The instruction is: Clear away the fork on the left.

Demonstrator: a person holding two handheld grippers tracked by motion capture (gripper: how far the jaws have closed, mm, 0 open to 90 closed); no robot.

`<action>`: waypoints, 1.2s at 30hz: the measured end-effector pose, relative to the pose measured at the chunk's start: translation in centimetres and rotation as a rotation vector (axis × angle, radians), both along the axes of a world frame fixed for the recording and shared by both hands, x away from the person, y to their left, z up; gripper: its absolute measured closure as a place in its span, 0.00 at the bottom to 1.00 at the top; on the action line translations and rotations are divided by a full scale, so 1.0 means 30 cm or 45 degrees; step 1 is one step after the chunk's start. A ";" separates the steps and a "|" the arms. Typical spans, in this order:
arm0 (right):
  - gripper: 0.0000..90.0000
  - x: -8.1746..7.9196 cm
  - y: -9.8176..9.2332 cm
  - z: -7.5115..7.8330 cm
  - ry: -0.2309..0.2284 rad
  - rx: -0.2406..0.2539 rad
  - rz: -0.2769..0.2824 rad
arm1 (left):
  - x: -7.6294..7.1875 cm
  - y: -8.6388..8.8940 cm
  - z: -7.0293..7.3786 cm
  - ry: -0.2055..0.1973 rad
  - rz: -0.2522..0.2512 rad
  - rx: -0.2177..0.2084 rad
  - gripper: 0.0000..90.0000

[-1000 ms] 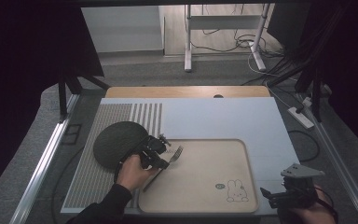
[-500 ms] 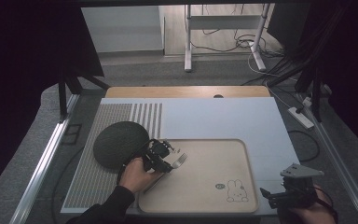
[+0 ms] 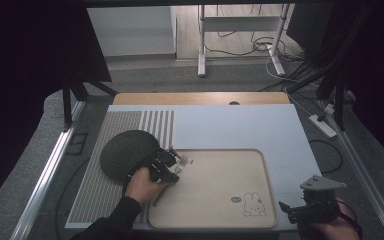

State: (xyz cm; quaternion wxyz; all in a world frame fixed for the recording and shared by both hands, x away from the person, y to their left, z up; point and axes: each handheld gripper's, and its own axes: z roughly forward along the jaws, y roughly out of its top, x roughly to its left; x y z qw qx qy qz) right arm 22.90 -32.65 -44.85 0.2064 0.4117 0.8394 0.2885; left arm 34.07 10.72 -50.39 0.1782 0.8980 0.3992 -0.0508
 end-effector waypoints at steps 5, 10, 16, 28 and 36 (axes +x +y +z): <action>0.00 -0.001 0.001 0.000 -0.001 -0.004 0.001 | 0.005 0.047 -0.002 0.009 0.068 0.002 0.99; 0.00 -0.001 0.002 0.000 -0.002 -0.006 0.002 | 0.004 0.086 -0.004 0.017 0.119 -0.003 0.99; 0.00 0.000 0.001 0.000 -0.003 -0.005 0.001 | 0.003 0.105 -0.005 0.011 0.127 -0.008 0.99; 0.00 0.001 0.001 0.000 -0.004 -0.003 0.000 | -0.017 0.130 0.046 -0.146 0.078 -0.117 0.69; 0.00 0.001 -0.001 0.001 -0.007 0.003 -0.007 | -0.028 0.160 0.062 -0.258 0.104 -0.172 0.37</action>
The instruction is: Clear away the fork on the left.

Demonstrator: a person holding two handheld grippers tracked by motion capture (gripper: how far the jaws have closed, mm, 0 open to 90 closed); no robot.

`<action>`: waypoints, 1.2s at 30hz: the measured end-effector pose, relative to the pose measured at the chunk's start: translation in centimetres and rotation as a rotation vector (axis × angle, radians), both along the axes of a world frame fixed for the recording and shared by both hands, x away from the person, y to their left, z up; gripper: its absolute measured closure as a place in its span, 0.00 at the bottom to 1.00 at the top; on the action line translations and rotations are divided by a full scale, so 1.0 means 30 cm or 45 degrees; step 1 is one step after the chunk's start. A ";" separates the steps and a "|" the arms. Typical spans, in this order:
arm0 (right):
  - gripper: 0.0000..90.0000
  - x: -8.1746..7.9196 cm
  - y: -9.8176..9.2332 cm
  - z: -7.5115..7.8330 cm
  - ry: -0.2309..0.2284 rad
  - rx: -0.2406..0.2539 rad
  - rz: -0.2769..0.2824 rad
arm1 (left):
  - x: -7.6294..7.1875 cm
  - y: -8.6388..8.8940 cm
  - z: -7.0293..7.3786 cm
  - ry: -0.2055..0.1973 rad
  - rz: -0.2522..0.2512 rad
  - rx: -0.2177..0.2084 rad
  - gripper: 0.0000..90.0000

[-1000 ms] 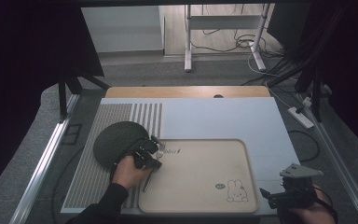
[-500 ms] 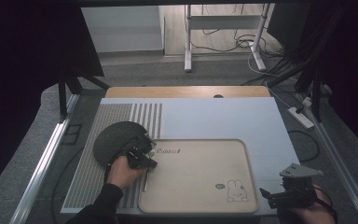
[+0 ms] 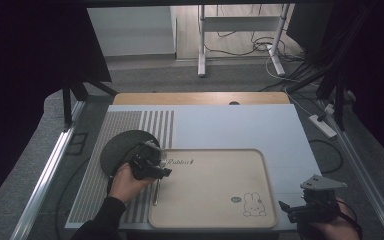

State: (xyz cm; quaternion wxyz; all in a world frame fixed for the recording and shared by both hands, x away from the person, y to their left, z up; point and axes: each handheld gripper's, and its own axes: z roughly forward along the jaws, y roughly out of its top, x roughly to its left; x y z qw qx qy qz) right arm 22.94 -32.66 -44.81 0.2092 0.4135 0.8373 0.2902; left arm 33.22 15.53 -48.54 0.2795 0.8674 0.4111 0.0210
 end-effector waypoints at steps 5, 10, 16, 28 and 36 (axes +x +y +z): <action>0.00 0.000 -0.001 0.000 -0.001 0.002 -0.003 | -0.013 0.022 0.014 -0.031 0.021 -0.049 0.25; 0.00 0.000 -0.003 0.002 -0.006 0.016 -0.010 | -0.027 0.039 0.020 -0.038 0.031 -0.077 0.15; 0.00 0.000 -0.003 0.006 -0.028 0.031 0.011 | -0.041 0.052 0.019 -0.033 0.034 -0.087 0.08; 0.00 0.000 -0.002 0.005 -0.028 0.031 0.032 | -0.098 0.108 0.022 -0.117 0.036 -0.149 0.01; 0.00 0.001 -0.002 0.004 -0.020 0.033 0.039 | -0.138 0.152 0.020 -0.143 0.037 -0.177 0.00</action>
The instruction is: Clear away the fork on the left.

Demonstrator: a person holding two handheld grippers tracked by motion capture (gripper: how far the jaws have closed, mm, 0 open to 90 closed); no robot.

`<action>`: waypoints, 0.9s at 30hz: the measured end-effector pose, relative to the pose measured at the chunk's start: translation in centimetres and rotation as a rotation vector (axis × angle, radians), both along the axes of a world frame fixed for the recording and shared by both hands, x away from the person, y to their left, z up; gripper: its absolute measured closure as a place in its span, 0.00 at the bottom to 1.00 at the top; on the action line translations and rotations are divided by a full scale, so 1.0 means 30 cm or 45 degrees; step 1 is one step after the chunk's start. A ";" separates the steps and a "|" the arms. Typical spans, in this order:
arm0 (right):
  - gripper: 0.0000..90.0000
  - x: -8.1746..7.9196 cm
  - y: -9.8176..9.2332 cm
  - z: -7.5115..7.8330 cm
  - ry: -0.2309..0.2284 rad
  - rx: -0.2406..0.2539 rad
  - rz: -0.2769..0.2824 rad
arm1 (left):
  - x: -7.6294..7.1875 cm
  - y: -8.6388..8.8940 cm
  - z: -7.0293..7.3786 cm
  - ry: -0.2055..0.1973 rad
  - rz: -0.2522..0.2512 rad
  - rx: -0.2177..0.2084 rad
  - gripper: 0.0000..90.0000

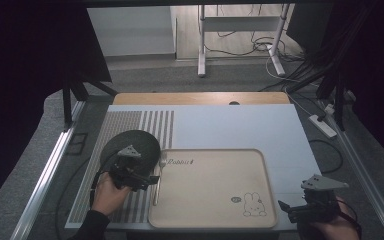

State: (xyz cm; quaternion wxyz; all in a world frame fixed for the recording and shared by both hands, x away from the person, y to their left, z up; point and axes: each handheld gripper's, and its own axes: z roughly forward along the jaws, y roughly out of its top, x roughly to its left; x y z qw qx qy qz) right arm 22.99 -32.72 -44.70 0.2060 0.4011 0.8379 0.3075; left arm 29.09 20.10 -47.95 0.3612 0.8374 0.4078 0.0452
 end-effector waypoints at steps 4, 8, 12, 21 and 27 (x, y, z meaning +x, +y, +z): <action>0.00 0.000 0.001 0.000 0.002 -0.003 0.001 | -0.018 0.020 0.000 -0.013 0.013 -0.025 0.00; 0.00 0.000 0.001 -0.001 0.001 -0.006 -0.002 | -0.032 0.039 -0.002 -0.018 0.043 -0.066 0.00; 0.00 -0.002 0.002 0.000 -0.003 -0.009 -0.004 | -0.049 0.055 -0.003 -0.018 0.059 -0.074 0.00; 0.00 -0.003 0.003 0.000 -0.009 -0.012 -0.008 | -0.096 0.087 0.002 -0.023 0.097 -0.077 0.00; 0.00 -0.003 0.004 0.000 -0.012 -0.017 -0.009 | -0.128 0.109 0.002 -0.029 0.126 -0.073 0.00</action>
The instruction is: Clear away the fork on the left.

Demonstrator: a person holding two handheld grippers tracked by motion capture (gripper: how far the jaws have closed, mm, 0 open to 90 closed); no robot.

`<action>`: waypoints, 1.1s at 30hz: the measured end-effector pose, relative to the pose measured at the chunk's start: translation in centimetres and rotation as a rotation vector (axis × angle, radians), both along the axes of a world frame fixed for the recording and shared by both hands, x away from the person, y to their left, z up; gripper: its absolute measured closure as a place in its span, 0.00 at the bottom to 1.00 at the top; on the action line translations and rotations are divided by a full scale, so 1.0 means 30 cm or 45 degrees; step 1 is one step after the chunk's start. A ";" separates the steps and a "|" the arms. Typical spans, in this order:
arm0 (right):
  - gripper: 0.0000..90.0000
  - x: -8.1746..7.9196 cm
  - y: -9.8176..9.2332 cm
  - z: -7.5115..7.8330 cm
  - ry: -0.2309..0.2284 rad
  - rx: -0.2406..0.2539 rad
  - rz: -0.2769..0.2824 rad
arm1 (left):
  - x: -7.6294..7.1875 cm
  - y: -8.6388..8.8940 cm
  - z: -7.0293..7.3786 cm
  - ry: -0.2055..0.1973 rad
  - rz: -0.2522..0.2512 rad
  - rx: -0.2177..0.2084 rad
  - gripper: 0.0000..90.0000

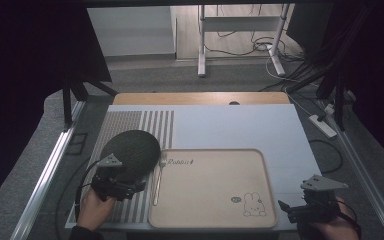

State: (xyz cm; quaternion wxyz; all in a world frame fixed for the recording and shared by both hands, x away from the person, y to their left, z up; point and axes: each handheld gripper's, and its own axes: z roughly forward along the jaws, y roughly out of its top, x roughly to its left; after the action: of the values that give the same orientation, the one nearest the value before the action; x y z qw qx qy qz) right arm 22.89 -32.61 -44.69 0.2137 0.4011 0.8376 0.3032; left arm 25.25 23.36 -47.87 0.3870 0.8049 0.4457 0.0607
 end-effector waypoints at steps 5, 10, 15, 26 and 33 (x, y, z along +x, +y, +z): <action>0.00 0.000 0.001 0.000 -0.002 -0.001 -0.005 | -0.027 0.017 0.000 0.000 0.018 -0.004 0.00; 0.00 -0.001 0.000 0.001 -0.003 -0.004 -0.012 | -0.055 0.034 -0.004 0.008 0.037 -0.003 0.00; 0.00 0.001 -0.002 0.001 -0.004 0.002 -0.021 | -0.084 0.052 -0.007 0.008 0.058 -0.004 0.00; 0.00 0.002 -0.003 0.000 0.000 0.005 -0.032 | -0.137 0.092 -0.013 0.014 0.113 -0.008 0.00; 0.00 0.002 -0.004 0.001 0.001 0.012 -0.041 | -0.167 0.107 -0.014 0.006 0.142 0.001 0.00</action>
State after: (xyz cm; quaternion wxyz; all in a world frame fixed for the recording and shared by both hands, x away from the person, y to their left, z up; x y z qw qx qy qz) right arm 22.95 -32.74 -44.67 0.2162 0.4157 0.8296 0.3036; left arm 20.23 26.55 -48.31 0.3818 0.7791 0.4907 0.0805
